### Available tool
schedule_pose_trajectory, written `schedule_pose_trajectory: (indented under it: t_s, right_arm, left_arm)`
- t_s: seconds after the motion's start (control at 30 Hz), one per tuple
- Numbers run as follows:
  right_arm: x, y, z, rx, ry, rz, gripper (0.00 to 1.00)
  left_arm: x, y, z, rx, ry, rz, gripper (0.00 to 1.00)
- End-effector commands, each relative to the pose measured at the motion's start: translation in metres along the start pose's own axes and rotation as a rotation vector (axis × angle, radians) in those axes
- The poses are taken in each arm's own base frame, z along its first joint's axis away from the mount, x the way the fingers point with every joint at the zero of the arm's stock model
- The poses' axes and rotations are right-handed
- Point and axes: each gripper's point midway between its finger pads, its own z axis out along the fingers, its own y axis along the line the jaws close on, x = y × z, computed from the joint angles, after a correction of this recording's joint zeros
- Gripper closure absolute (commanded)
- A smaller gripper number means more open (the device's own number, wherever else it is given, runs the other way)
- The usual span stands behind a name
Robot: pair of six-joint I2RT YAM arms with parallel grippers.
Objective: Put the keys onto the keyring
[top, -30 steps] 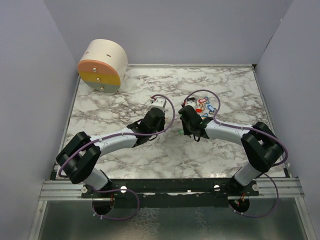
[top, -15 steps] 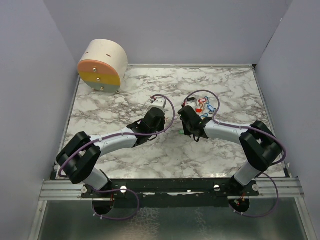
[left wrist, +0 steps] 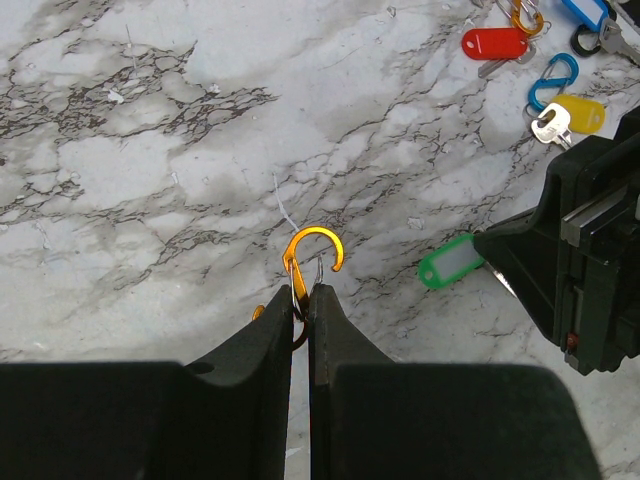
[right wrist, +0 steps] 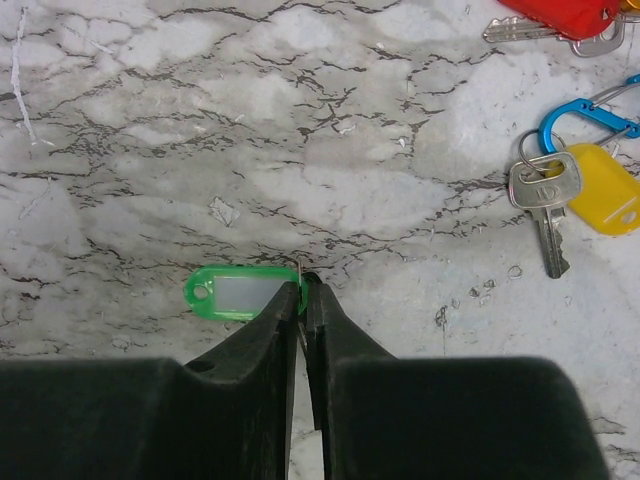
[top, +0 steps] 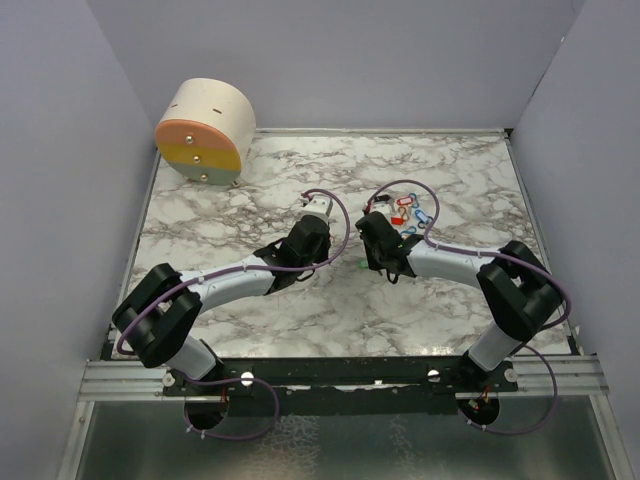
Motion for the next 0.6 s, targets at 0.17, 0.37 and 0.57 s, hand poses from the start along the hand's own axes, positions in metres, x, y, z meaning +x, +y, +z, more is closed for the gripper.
schedule_pose_trajectory:
  t_s: [0.17, 0.37, 0.57]
  right_arm:
    - [-0.022, 0.001, -0.001, 0.015, -0.083, 0.023, 0.99]
    - [-0.040, -0.004, -0.023, -0.020, -0.196, 0.013, 0.99]
    - [-0.056, -0.006, -0.052, -0.093, -0.316, -0.020, 0.99]
  left_arm:
    - [-0.008, -0.001, -0.007, 0.015, -0.027, -0.009, 1.00]
    - [-0.011, -0.004, -0.009, 0.028, -0.030, -0.013, 1.00]
    - [-0.016, -0.011, -0.012, 0.060, -0.034, -0.021, 1.00]
